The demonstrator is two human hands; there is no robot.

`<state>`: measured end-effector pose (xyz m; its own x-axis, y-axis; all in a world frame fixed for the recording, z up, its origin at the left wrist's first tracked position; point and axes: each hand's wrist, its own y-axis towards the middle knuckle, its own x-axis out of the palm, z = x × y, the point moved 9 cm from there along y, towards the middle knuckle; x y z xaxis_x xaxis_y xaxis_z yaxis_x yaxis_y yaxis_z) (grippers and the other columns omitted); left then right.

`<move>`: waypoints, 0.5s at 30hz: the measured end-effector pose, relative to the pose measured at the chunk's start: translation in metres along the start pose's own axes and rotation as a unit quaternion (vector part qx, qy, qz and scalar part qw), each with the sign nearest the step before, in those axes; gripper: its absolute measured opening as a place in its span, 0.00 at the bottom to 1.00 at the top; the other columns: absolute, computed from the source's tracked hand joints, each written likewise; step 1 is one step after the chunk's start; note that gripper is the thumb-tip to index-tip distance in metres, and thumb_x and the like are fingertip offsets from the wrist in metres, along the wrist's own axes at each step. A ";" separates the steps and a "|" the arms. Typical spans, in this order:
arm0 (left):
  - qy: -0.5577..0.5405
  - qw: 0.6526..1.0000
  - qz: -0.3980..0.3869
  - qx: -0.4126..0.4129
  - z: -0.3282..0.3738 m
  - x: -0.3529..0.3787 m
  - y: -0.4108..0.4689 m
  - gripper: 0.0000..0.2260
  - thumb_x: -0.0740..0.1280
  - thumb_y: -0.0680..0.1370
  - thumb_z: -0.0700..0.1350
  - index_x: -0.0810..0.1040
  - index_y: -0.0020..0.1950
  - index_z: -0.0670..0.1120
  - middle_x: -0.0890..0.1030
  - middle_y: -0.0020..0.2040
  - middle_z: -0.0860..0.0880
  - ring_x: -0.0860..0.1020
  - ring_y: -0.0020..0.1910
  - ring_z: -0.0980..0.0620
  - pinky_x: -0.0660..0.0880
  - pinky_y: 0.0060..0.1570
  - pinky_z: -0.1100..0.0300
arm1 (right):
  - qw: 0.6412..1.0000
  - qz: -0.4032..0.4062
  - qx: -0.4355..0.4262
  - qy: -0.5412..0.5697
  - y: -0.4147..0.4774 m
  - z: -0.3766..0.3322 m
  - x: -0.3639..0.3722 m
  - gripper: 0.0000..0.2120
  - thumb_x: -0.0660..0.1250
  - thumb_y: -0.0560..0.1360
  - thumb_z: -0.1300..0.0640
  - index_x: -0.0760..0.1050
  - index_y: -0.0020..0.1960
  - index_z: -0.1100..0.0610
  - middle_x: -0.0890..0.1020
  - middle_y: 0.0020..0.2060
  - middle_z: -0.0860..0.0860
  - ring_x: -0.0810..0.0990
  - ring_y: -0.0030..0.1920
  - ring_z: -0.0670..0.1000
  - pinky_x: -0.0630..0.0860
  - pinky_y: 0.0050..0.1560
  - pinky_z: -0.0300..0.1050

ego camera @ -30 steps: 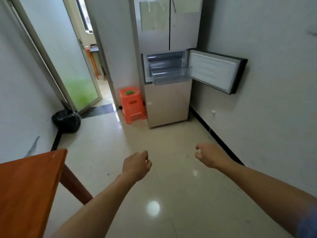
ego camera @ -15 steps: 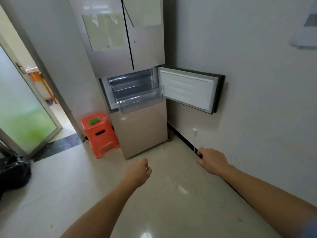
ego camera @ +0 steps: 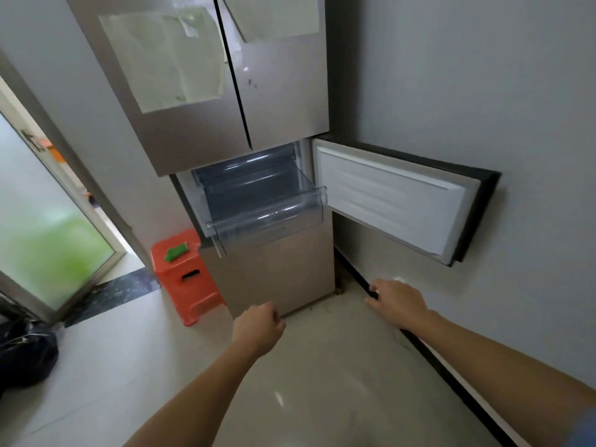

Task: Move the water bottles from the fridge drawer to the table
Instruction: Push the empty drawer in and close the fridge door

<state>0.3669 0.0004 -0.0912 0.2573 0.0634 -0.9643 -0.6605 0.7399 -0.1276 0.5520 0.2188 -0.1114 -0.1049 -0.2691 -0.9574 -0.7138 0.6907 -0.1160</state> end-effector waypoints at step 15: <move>-0.555 0.768 0.060 -0.313 -0.080 -0.016 0.197 0.09 0.60 0.81 0.45 0.74 0.49 0.39 0.77 0.33 0.41 0.76 0.28 0.45 0.73 0.30 0.57 | 0.844 -0.119 0.151 0.501 0.311 -0.061 0.001 0.16 0.64 0.79 0.49 0.75 0.59 0.61 0.82 0.43 0.57 0.82 0.41 0.53 0.81 0.40 0.48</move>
<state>0.1759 0.0913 -0.1196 0.3809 0.8958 -0.2291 -0.8472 0.2388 -0.4745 0.2877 0.3922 -0.1325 -0.6242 -0.7526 -0.2096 -0.6047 0.6353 -0.4804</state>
